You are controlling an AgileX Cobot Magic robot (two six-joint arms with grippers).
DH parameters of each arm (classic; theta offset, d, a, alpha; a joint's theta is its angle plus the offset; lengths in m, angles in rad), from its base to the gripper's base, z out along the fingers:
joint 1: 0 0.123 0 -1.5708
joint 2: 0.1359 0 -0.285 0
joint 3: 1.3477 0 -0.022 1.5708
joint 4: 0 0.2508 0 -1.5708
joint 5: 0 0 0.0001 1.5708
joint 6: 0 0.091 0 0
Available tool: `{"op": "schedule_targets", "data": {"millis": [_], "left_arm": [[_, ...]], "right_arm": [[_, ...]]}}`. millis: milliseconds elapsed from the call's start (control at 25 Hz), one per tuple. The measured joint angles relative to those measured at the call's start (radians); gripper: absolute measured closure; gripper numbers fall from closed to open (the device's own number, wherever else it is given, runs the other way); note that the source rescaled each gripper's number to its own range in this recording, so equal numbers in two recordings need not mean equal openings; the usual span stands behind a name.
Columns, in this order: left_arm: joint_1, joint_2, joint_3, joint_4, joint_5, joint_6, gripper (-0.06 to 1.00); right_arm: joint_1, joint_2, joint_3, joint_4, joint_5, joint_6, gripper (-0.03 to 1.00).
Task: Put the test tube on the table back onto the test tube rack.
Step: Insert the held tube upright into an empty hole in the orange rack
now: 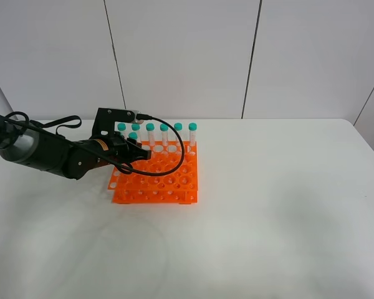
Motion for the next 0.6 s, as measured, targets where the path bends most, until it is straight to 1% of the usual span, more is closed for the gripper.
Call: {"op": "schedule_targets", "data": {"millis": [400, 600], "left_arm": [[0.000, -0.035, 0.001, 0.000, 0.027, 0.000, 0.77], [0.000, -0.071, 0.001, 0.000, 0.075, 0.000, 0.77]], "right_arm": [[0.000, 0.000, 0.000, 0.000, 0.000, 0.000, 0.68], [0.000, 0.000, 0.000, 0.000, 0.000, 0.000, 0.68]]}}
